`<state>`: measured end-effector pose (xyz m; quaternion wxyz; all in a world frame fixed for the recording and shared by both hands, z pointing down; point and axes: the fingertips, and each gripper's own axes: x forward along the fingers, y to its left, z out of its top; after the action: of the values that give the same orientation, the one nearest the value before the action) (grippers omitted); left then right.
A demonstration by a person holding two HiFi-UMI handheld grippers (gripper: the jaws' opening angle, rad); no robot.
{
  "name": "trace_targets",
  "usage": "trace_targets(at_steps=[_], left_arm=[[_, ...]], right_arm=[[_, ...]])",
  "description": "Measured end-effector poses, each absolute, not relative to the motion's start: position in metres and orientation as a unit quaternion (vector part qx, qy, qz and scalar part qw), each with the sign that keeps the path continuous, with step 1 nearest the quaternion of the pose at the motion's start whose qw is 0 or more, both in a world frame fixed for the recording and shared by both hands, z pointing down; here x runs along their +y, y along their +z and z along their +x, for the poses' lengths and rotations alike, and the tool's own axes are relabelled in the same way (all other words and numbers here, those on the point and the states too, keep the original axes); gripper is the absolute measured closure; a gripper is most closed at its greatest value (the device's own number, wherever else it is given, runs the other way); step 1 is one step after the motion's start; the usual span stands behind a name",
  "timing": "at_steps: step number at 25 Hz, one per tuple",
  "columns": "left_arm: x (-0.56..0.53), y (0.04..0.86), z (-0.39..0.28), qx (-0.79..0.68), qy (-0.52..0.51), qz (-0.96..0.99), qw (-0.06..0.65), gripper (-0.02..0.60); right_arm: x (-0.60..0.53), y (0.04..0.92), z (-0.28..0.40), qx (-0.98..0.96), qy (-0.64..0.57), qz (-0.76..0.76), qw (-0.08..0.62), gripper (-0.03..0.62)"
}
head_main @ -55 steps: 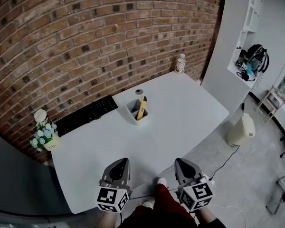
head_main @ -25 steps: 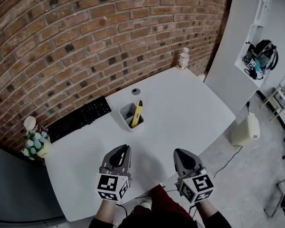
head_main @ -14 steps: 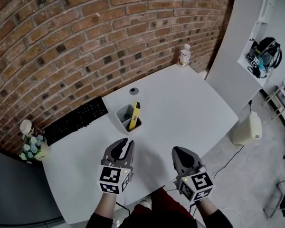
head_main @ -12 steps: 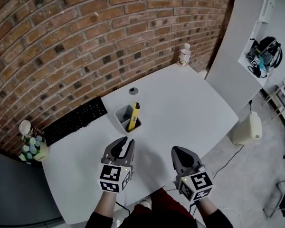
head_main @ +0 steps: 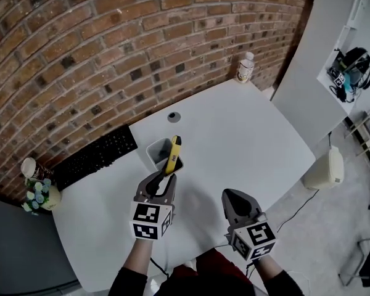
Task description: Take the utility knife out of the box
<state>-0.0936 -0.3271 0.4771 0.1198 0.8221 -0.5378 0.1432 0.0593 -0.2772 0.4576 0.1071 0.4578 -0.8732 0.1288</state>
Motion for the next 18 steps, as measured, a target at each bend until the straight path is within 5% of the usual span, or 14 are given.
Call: trace_targets(at_steps=[18], left_arm=[[-0.391,0.504,-0.093,-0.545,0.206,0.802,0.130,0.423]], right_arm=[[-0.323,0.474,0.037,-0.884,0.146,0.425,0.127,0.586]])
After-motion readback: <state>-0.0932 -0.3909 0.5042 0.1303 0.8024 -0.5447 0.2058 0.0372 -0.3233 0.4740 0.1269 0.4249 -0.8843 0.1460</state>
